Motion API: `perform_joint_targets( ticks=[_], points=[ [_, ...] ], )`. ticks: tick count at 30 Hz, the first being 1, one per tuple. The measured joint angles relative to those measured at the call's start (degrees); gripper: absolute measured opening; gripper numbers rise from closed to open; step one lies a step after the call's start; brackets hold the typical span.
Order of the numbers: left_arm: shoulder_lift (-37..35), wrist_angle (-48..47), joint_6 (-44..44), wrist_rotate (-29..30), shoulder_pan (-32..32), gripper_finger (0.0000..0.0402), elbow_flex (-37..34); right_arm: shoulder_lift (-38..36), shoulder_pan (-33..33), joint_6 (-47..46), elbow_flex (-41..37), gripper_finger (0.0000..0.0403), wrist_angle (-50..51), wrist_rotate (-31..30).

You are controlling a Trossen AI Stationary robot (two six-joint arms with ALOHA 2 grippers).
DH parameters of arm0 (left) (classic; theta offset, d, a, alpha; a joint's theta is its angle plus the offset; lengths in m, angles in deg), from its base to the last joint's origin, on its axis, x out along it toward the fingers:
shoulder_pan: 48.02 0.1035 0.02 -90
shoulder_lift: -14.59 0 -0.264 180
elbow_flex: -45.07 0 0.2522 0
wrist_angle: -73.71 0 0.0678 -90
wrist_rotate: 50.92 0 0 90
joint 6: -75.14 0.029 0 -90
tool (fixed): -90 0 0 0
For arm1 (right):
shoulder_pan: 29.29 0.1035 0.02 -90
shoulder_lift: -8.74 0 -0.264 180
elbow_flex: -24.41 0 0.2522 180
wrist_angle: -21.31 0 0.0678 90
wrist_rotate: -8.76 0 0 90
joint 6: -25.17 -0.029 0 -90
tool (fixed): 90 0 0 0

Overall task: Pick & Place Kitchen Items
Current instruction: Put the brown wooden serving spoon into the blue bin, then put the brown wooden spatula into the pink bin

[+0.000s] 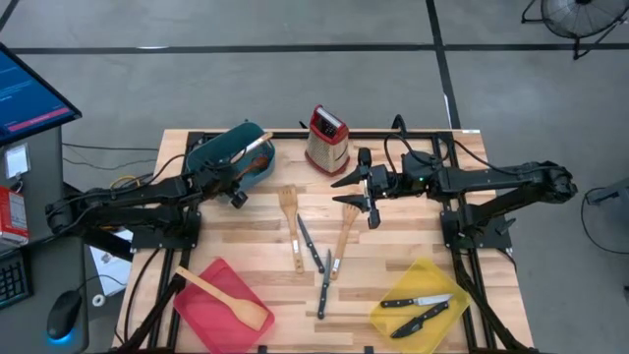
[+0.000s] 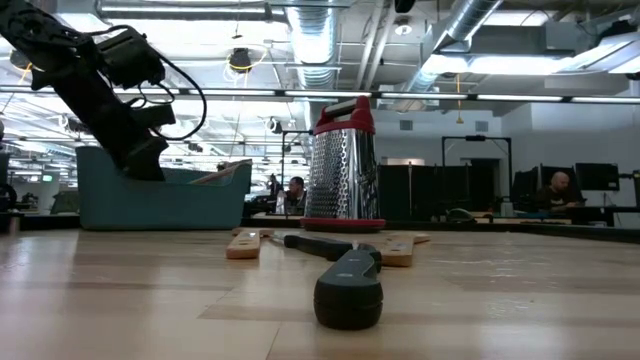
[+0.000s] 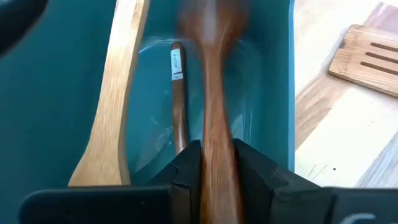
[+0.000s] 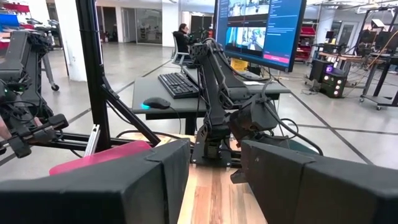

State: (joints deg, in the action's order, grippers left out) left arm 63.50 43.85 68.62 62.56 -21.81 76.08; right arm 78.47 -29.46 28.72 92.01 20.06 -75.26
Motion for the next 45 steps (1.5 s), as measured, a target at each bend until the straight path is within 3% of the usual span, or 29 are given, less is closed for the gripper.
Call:
perform_joint_targets(
  ticks=[8, 13, 24, 31, 38, 45],
  points=[
    [0.0, -0.02, -2.37, 0.33, 0.0, 0.0039, 0.0, 0.0, 0.02, 0.0, 0.0, 0.0148, 0.0, 0.0],
    [0.0, -0.04, -2.37, 0.48, 0.0, 0.0069, 0.0, 0.0, 0.04, 0.0, 0.0, 0.0147, 0.1, 0.0],
    [0.0, 0.1, -1.12, 0.48, 0.0, 0.0085, 0.0, -0.02, 0.04, -0.48, 0.0, 0.0147, 1.53, 0.0],
    [-0.07, 1.47, 0.61, 0.42, 0.0, 0.015, 0.3, -0.02, 0.04, -0.61, 0.0, 0.0147, 1.53, 0.0],
    [-0.09, 2.59, 6.11, -8.03, -1.88, 0.0232, 8.52, -0.02, 0.04, -0.6, 0.0, 0.0147, 1.53, 0.0],
    [-0.15, 8.85, 10.78, -17.92, -8.82, 0.0256, 12.98, -0.02, 0.04, -0.61, -0.01, 0.0147, 3.78, 0.0]
  ],
)
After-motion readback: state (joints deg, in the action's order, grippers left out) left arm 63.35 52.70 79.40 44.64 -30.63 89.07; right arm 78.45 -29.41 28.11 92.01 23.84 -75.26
